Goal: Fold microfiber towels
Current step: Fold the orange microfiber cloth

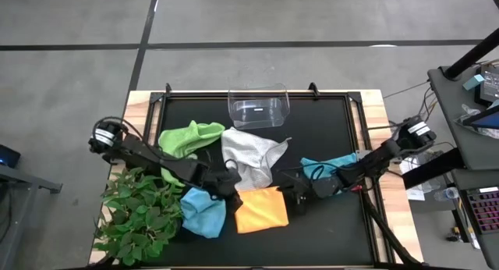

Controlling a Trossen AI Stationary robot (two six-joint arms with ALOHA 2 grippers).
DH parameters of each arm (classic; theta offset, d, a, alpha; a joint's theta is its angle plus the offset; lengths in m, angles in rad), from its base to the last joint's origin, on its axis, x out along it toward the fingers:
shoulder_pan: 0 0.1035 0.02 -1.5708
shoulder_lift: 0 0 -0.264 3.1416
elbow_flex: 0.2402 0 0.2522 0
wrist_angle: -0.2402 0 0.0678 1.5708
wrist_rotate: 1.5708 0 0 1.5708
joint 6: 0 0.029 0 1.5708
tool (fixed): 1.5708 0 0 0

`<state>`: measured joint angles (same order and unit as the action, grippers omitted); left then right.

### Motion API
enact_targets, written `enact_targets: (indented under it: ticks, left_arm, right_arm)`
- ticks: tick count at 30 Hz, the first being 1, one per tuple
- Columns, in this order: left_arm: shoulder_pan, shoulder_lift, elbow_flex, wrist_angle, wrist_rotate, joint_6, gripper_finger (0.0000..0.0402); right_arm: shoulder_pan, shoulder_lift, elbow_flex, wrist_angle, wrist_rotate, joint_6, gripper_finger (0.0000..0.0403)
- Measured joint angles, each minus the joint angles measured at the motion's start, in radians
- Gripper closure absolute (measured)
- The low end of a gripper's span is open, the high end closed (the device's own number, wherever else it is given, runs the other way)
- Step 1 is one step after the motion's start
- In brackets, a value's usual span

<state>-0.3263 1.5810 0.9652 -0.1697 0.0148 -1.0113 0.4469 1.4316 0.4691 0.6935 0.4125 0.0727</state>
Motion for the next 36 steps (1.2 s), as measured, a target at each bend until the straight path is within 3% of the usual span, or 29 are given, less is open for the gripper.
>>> enact_targets:
  ticks: [3,6,11,18,30,36]
  left_arm:
    - [-0.056,0.004,0.0,0.125,-0.007,0.006,0.0244]
    - [-0.113,0.032,-0.001,0.231,-0.09,0.009,0.0244]
    - [-0.178,0.104,0.012,0.244,-0.227,0.085,0.0245]
    - [-0.181,0.203,0.023,0.294,-0.179,0.106,0.028]
    - [-0.185,0.284,0.011,0.287,-0.088,0.075,0.0351]
    - [-0.177,0.262,0.01,0.28,-0.068,0.082,0.0359]
  right_arm:
    - [0.0,0.071,0.0,0.085,0.0,-0.034,0.0394]
    - [0.0,0.157,0.001,0.179,0.002,-0.052,0.0394]
    - [-0.002,0.316,0.023,0.368,0.006,-0.076,0.0394]
    - [-0.014,0.422,0.049,0.385,0.009,-0.031,0.0394]
    - [-0.022,0.382,0.038,0.265,0.031,-0.004,0.0394]
    - [-0.002,0.266,0.036,0.217,0.024,-0.014,0.0394]
